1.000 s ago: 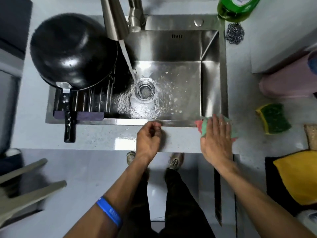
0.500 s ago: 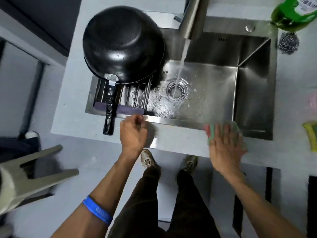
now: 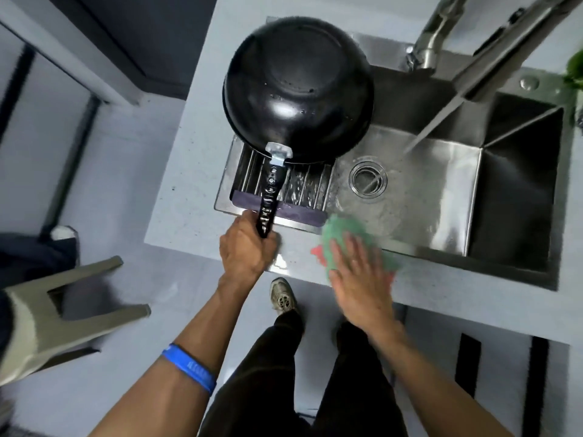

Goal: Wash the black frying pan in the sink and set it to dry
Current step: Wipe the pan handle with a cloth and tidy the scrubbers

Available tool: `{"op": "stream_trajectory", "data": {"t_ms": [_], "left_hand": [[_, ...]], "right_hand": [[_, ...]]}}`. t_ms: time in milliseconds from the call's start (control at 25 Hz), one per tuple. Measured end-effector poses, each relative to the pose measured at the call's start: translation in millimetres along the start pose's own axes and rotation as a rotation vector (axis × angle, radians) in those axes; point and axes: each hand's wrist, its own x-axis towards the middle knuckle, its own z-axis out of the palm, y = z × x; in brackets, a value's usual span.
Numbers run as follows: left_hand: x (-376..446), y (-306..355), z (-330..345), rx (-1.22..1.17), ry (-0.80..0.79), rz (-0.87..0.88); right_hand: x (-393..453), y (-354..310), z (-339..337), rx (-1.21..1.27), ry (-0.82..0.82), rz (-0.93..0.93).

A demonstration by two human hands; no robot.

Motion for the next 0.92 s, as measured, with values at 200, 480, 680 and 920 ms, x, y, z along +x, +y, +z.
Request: {"op": "stream_trajectory", "data": {"t_ms": [200,480,680,920], "left_hand": [[2.4,-7.3,-18.5,-0.102,-0.029,-0.002],[2.6,-13.8,-32.1,-0.193,-0.056,-0.012],[0.2,-14.5,-34.0,-0.228,-0.048,-0.002],[2.8,-20.0,-27.5,-0.429,-0.291,0.009]], "right_hand": [[-4.7,-5.2,-5.2,0.092,0.034,0.577],[43.8,-133.0,-7.0,0.286,0.012,0.197],[50.9,-147.5,-16.6,0.611,0.026,0.056],[59.2,-110.9,-76.1,1.326,-0.133,0.469]]}}
